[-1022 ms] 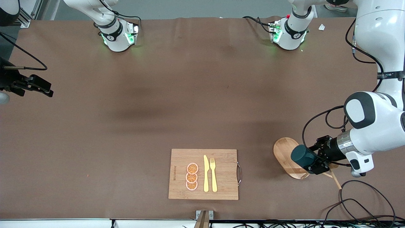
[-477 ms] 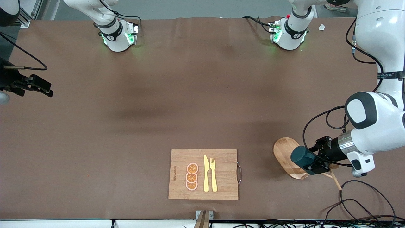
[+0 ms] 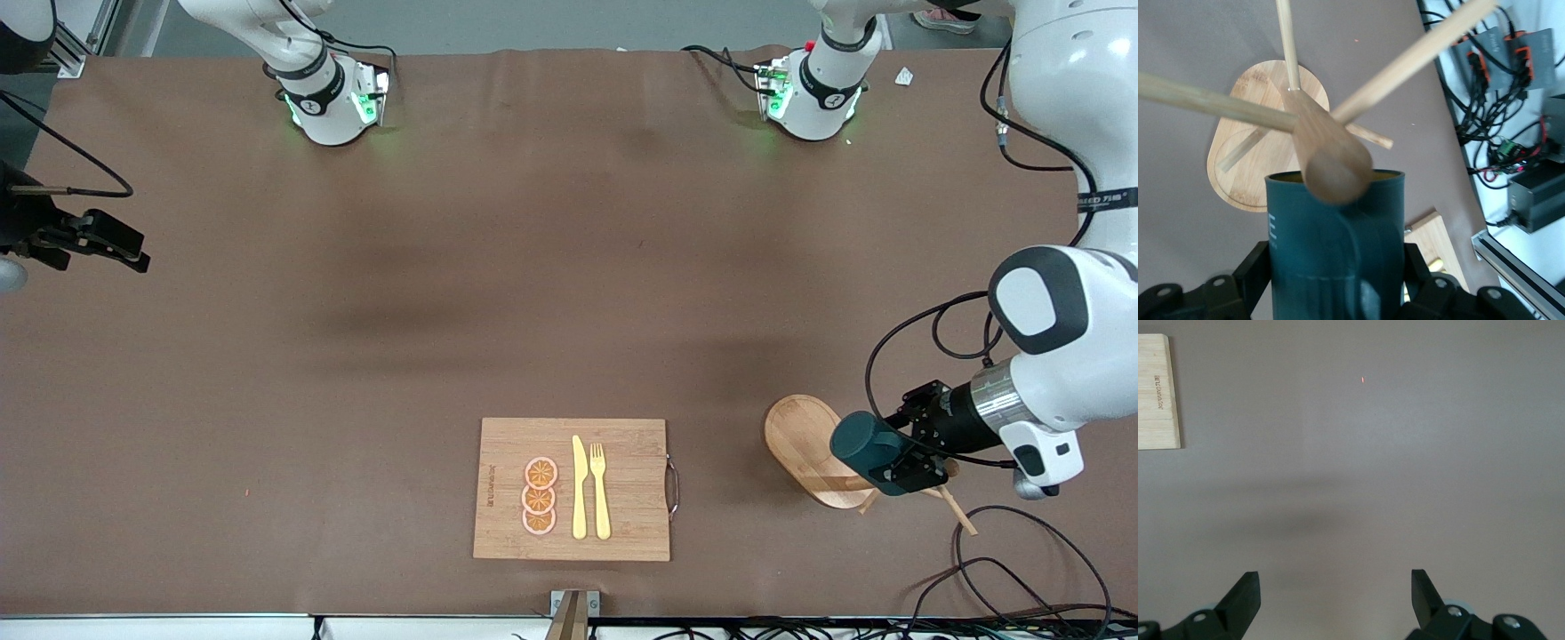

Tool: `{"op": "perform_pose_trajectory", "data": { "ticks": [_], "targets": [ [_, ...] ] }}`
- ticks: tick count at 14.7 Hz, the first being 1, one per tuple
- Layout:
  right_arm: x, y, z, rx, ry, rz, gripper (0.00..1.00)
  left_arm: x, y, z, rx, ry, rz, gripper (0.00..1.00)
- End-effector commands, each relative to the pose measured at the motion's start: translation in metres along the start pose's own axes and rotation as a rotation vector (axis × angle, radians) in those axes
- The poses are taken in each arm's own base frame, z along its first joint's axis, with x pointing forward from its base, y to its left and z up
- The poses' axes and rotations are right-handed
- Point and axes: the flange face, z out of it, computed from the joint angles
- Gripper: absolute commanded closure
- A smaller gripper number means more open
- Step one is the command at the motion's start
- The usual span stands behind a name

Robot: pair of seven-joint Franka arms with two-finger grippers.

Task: Transfer cup from left to right arm and place
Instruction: 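Lift the teal mug off the stand with the left gripper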

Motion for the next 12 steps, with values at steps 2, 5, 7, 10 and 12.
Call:
{"op": "perform_pose_trajectory", "data": {
  "ticks": [2, 5, 7, 10, 12],
  "targets": [
    [-0.005, 0.002, -0.003, -0.005, 0.008, 0.002, 0.0, -0.026, 0.003, -0.038, 0.021, -0.019, -0.003, 0.31],
    [-0.005, 0.002, -0.004, -0.005, 0.009, 0.002, 0.0, -0.054, 0.011, -0.048, 0.029, -0.03, 0.021, 0.31],
    [-0.005, 0.003, -0.004, -0.005, 0.009, 0.003, 0.0, -0.077, 0.018, -0.053, 0.028, -0.031, 0.04, 0.31],
    [-0.005, 0.002, -0.004, -0.008, 0.009, 0.002, 0.0, -0.123, 0.03, -0.039, 0.084, 0.037, 0.101, 0.31],
    [-0.005, 0.003, -0.003, -0.008, 0.008, 0.003, 0.0, -0.157, 0.038, -0.028, 0.114, 0.076, 0.12, 0.31]
  ]
}}
